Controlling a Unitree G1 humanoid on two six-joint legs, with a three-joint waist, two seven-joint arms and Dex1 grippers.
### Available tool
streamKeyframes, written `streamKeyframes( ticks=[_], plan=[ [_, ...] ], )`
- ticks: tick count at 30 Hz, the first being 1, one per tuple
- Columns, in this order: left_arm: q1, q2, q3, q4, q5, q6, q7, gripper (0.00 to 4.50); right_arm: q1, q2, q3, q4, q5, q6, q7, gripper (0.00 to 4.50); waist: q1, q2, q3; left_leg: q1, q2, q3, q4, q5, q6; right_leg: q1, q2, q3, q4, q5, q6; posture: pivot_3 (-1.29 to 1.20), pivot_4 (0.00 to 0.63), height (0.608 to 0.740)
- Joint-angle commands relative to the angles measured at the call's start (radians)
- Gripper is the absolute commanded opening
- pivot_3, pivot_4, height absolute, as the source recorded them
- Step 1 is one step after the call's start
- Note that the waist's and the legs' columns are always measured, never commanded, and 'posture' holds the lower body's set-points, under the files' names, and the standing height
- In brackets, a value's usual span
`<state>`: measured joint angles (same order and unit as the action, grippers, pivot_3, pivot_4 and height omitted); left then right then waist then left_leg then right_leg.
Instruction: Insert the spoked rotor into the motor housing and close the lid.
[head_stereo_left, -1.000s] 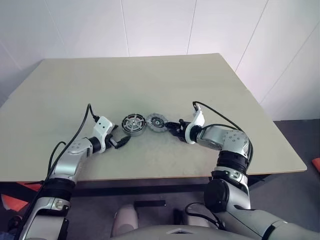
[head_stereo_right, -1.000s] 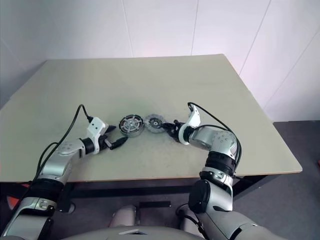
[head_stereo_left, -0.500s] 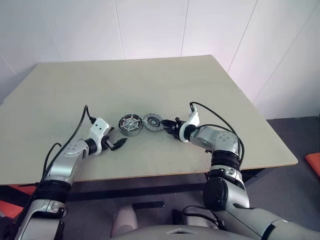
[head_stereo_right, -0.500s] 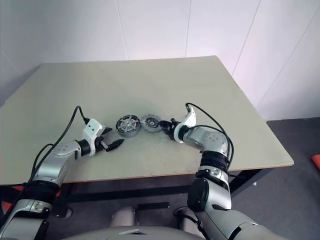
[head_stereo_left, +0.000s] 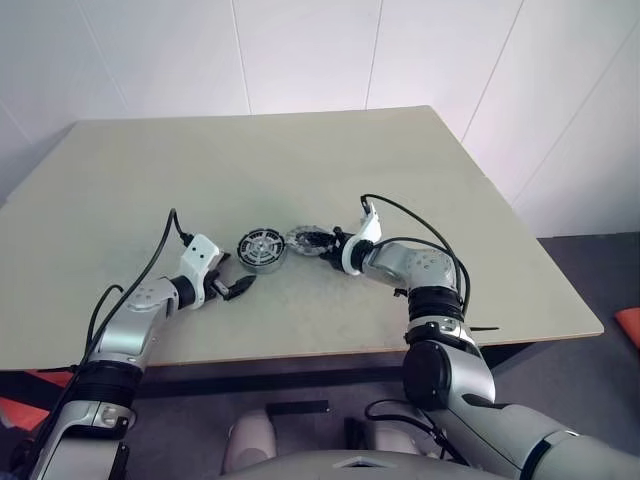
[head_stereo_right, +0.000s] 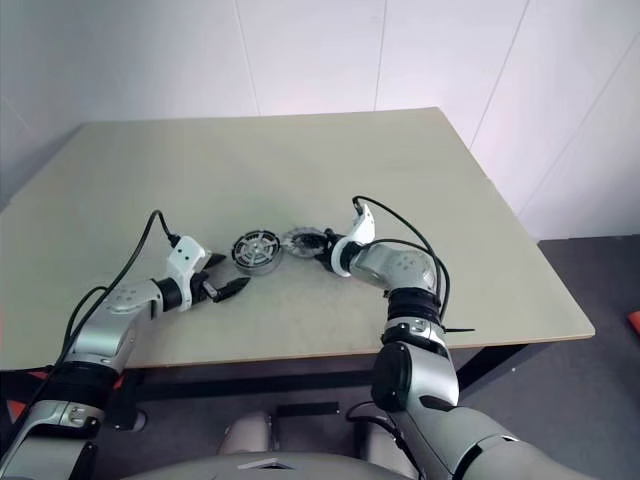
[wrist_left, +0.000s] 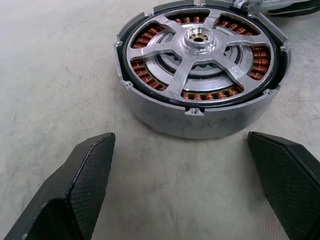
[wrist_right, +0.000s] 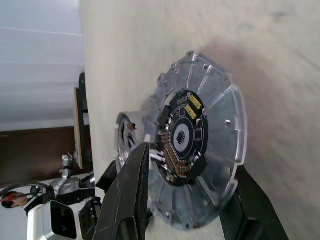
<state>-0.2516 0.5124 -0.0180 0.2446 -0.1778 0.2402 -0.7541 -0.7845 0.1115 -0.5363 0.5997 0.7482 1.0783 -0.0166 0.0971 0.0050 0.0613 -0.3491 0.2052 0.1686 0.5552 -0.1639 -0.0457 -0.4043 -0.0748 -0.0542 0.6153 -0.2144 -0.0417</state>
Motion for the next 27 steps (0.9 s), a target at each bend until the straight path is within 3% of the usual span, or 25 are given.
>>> streamKeyframes(
  ticks=[1, 7, 10, 15, 27],
  plan=[
    [-0.003, 0.0, 0.014, -0.037, -0.002, 0.011, 0.015, 4.5, -0.054, 0.011, 0.012, 0.005, 0.014, -0.053, 0.034, 2.1, 0.0, 0.0, 0.0, 0.0, 0.0, 0.0, 0.0, 0.0, 0.0, 0.0, 0.0, 0.0, 0.0, 0.0, 0.0, 0.0, 0.0, 0.74],
    [0.002, -0.002, 0.014, -0.054, -0.003, 0.023, 0.023, 4.5, -0.071, 0.008, 0.061, 0.001, -0.008, -0.112, 0.083, 2.1, -0.002, 0.0, 0.0, -0.001, 0.0, 0.0, 0.0, -0.001, 0.0, -0.001, 0.0, 0.0, -0.001, 0.0, 0.0, 0.0, 0.0, 0.74],
    [0.003, -0.002, 0.014, -0.062, -0.004, 0.029, 0.026, 4.5, -0.075, 0.009, 0.072, 0.005, 0.001, -0.118, 0.105, 2.66, -0.002, 0.0, 0.0, -0.001, 0.0, 0.0, 0.0, -0.001, 0.0, -0.001, 0.0, 0.0, -0.001, 0.0, 0.0, 0.0, 0.0, 0.74],
    [0.005, -0.001, 0.015, -0.068, -0.004, 0.034, 0.028, 4.5, -0.081, 0.013, 0.084, 0.0, 0.015, -0.106, 0.121, 4.39, -0.001, 0.0, 0.0, -0.001, 0.0, 0.0, 0.0, -0.001, 0.0, -0.001, 0.0, 0.0, -0.001, 0.0, 0.0, 0.0, 0.0, 0.74],
    [-0.003, -0.003, 0.014, -0.058, -0.002, 0.034, 0.025, 4.5, -0.129, 0.045, 0.263, -0.107, 0.009, -0.093, 0.328, 4.45, -0.002, 0.0, 0.0, -0.001, 0.0, 0.0, 0.0, -0.001, 0.001, -0.001, 0.0, 0.0, -0.001, 0.0, 0.0, 0.0, 0.0, 0.74]
  ],
)
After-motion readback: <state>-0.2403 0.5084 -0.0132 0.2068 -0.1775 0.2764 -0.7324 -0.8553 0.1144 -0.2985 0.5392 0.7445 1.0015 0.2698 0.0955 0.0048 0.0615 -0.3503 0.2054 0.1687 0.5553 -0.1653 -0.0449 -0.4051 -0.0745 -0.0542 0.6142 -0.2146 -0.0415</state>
